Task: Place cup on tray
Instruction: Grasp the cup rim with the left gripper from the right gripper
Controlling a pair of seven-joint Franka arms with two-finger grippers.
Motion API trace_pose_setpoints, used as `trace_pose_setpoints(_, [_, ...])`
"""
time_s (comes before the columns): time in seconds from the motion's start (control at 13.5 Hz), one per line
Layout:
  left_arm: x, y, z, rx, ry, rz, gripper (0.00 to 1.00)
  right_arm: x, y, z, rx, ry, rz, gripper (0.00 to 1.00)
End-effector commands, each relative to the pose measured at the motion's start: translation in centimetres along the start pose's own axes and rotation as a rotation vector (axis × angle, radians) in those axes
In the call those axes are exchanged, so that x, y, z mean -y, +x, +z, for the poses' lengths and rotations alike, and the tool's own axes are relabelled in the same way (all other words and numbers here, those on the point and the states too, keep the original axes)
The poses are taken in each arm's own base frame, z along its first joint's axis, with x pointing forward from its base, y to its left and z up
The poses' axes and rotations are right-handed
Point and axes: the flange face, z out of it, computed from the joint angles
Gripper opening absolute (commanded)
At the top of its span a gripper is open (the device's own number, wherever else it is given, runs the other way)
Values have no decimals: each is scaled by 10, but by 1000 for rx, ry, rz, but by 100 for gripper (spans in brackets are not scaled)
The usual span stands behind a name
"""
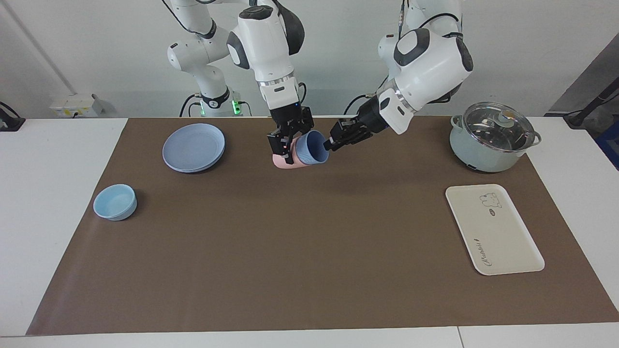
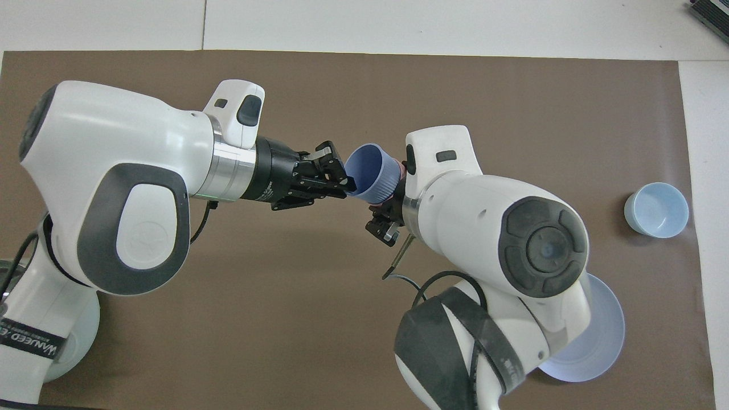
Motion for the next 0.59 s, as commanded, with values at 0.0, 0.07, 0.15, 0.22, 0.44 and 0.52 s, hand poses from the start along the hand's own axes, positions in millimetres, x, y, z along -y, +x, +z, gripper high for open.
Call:
trace_pose_setpoints(0.0, [1, -16, 11, 26, 12, 16, 11, -2, 5, -2, -7, -25, 7, 0])
trace_pose_setpoints(0.07, [4, -20, 13, 29, 17, 16, 11, -2, 5, -2, -7, -25, 4, 0])
trace_pose_setpoints(0.15, [3, -22, 12, 29, 17, 21, 6, -1, 5, -2, -5, -24, 4, 0])
trace_pose_setpoints(0.22, [2, -20, 10, 25, 13, 22, 0, -2, 5, -2, -7, -25, 4, 0])
trace_pose_setpoints(0.44, [0, -9, -2, 5, -3, 15, 0, -2, 5, -2, -7, -25, 6, 0])
trace_pose_setpoints(0.52, [-4, -8, -7, -1, 0, 24, 0, -2, 5, -2, -7, -25, 6, 0])
